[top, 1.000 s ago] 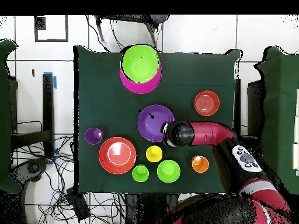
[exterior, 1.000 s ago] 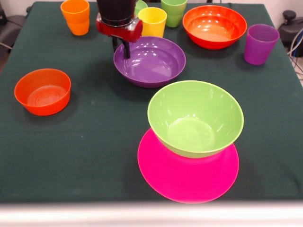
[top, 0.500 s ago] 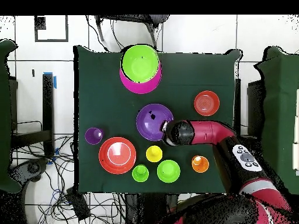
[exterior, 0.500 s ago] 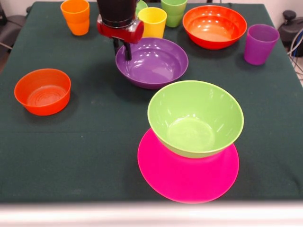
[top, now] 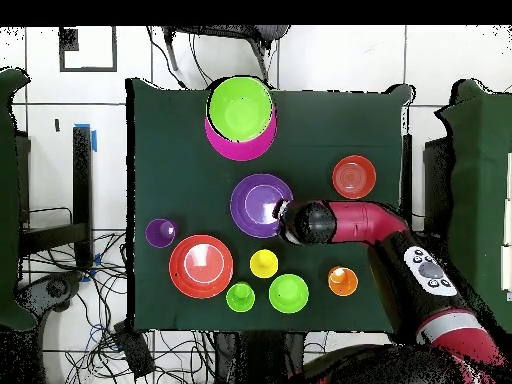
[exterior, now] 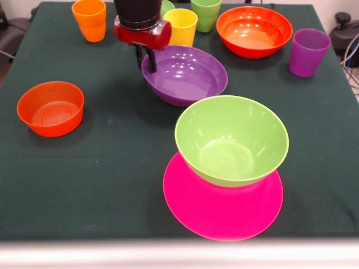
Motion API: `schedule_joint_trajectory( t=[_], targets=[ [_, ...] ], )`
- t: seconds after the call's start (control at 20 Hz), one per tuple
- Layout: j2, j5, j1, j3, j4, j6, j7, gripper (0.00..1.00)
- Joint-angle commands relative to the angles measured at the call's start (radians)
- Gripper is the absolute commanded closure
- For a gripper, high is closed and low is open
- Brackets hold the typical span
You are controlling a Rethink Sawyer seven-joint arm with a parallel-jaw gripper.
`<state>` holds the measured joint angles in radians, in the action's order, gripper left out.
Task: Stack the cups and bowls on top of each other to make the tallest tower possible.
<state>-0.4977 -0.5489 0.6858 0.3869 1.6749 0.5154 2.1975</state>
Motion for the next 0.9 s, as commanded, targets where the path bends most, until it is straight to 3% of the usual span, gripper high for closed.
schedule_joint_trajectory(
  t=[0.05,0.35,0.9],
  targets=[
    [-0.103,0.008,0.0,0.129,0.06,0.081,-0.186,1.0],
    [-0.191,0.063,0.003,0.177,0.093,0.148,-0.181,1.0],
    [-0.246,0.139,-0.029,0.212,0.038,0.337,-0.179,1.0]
  ],
)
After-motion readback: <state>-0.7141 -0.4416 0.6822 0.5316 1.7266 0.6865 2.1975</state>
